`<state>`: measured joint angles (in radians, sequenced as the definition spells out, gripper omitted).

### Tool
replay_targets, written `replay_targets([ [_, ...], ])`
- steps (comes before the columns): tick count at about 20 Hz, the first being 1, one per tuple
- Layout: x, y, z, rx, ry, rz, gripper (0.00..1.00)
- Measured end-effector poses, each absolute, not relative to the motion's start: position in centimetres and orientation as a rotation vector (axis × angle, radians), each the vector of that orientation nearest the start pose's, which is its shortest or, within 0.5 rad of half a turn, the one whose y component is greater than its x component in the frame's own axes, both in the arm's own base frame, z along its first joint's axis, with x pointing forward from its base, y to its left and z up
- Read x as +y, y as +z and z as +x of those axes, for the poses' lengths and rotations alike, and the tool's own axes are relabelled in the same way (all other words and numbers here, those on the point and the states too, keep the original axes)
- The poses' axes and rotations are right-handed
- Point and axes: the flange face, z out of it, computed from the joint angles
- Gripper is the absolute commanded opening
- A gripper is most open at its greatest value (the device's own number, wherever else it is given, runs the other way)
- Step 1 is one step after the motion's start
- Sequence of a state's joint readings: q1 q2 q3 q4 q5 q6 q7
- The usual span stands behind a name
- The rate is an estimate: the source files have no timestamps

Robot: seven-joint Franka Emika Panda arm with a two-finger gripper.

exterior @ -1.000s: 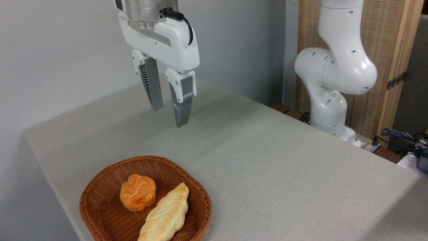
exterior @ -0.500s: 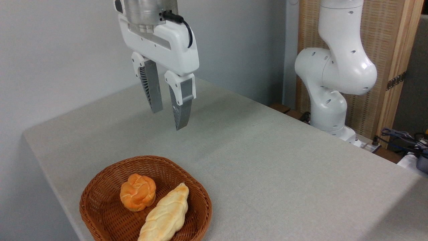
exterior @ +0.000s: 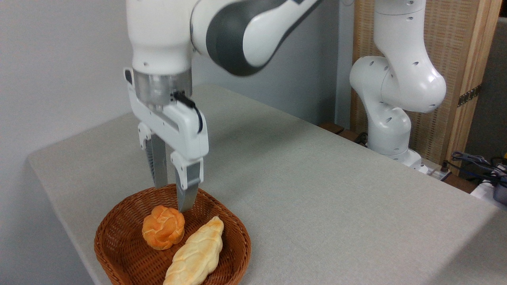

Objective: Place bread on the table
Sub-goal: 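Lower the open gripper down onto the round orange bun, then close the gripper around the round orange bun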

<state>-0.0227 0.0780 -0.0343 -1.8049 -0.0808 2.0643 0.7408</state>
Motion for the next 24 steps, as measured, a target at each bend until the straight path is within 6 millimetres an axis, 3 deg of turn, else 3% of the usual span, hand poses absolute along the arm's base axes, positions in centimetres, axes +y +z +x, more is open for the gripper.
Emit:
replay_targets([
  [5,-5.9,46.9,61.3,1.211,-0.318,-2.894,1.00],
  [10,-7.6,44.2,61.9,1.251,-0.292,-2.889,1.00],
  [15,-8.5,42.7,62.5,1.267,-0.302,-2.879,0.54],
  [24,-8.6,42.6,62.5,1.269,-0.301,-2.879,0.52],
])
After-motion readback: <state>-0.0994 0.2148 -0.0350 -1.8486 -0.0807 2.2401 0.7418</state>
